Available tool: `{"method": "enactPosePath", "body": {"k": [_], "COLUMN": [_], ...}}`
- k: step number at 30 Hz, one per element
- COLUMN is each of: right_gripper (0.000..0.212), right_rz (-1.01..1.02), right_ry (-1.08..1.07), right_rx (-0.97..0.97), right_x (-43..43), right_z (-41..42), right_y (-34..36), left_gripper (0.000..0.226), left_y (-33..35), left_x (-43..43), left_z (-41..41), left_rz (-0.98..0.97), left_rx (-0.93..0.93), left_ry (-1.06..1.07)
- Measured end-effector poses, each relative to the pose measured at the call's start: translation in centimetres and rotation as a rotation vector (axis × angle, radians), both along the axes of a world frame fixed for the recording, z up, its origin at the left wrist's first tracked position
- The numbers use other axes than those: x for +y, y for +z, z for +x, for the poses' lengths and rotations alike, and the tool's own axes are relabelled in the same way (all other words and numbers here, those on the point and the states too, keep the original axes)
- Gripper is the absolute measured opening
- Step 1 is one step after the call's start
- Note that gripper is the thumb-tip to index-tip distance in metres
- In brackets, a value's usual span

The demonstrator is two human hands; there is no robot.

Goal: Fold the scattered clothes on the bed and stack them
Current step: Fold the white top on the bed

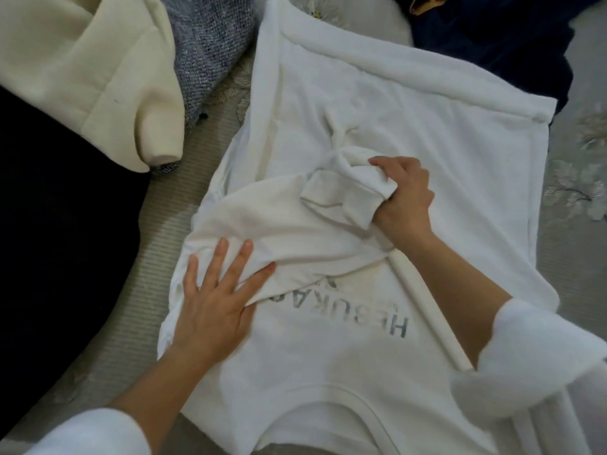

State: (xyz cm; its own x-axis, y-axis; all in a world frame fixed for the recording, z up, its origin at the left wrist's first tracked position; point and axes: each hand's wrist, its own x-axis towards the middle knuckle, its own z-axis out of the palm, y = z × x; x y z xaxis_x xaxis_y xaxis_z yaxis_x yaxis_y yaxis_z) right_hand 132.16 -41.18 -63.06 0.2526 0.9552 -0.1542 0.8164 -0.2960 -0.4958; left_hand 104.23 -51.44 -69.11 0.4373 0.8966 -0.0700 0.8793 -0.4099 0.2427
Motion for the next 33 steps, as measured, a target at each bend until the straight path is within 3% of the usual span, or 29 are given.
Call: {"method": "enactPosePath", "body": {"k": [2, 3, 5, 6, 7, 8, 13, 15, 19, 21, 25, 27, 29, 31, 33], "right_gripper": [0.015, 0.008, 0.02, 0.012, 0.005, 0.013, 0.012, 0.008, 0.034, 0.041, 0.057, 0.061, 0.06, 0.056, 0.052], "right_rz": [0.086, 0.141, 0.235, 0.296, 0.316, 0.279, -0.235, -0.169, 0.232, 0.365, 0.06, 0.053, 0.115, 0.073, -0.015], "right_ry": [0.033, -0.093, -0.581, -0.802, -0.958, -1.023, -0.994, -0.974, -0.882, -0.87, -1.016, -1.067, -1.047, -0.963, -0.864], "right_rx": [0.176, 0.327, 0.591, 0.736, 0.846, 0.887, 0.922, 0.959, 0.838, 0.783, 0.716, 0.673, 0.634, 0.642, 0.663], "right_x": [1.2, 2.1, 4.1, 4.6, 4.6, 4.1, 0.0, 0.5, 2.0, 1.2, -3.0, -4.8, -6.0, -7.1, -7.8], "right_z": [-0.5, -0.2, 2.0, 3.9, 5.6, 7.0, 10.6, 10.5, 11.0, 11.9, 12.3, 10.6, 8.0, 4.9, 2.5], "right_y": [1.7, 3.0, 5.2, 5.7, 5.8, 5.8, 1.9, 1.2, 1.9, 2.1, -0.2, -1.1, -1.2, -1.3, -1.2], "left_gripper": [0.055, 0.055, 0.055, 0.055, 0.055, 0.055, 0.054, 0.053, 0.05, 0.047, 0.048, 0.049, 0.054, 0.058, 0.059], "left_y": [0.0, 0.0, -0.1, -0.1, -0.1, 0.0, -0.2, -0.2, 1.7, 3.2, 4.1, 3.9, 3.9, 3.9, 3.7], "left_x": [-0.1, -0.1, -0.1, -0.1, -0.1, -0.1, -0.2, -0.1, -0.2, -0.9, -2.1, -0.7, 1.8, 4.2, 5.3], "left_z": [0.1, 0.1, 0.0, 0.1, 0.1, 0.2, 0.2, 0.2, 0.4, 0.6, 1.1, 1.4, 1.9, 1.9, 1.5], "left_rz": [0.007, 0.012, 0.028, 0.036, 0.042, 0.047, 0.059, 0.044, -0.037, -0.059, -0.211, -0.145, -0.078, -0.198, -0.325], "left_rx": [0.007, 0.009, 0.011, 0.012, 0.013, 0.012, 0.022, 0.021, -0.109, -0.136, -0.115, -0.18, -0.27, -0.399, -0.499], "left_ry": [0.004, 0.002, -0.001, 0.0, 0.003, 0.005, -0.014, -0.018, -0.008, -0.104, -0.193, -0.027, 0.347, 0.747, 0.876]}}
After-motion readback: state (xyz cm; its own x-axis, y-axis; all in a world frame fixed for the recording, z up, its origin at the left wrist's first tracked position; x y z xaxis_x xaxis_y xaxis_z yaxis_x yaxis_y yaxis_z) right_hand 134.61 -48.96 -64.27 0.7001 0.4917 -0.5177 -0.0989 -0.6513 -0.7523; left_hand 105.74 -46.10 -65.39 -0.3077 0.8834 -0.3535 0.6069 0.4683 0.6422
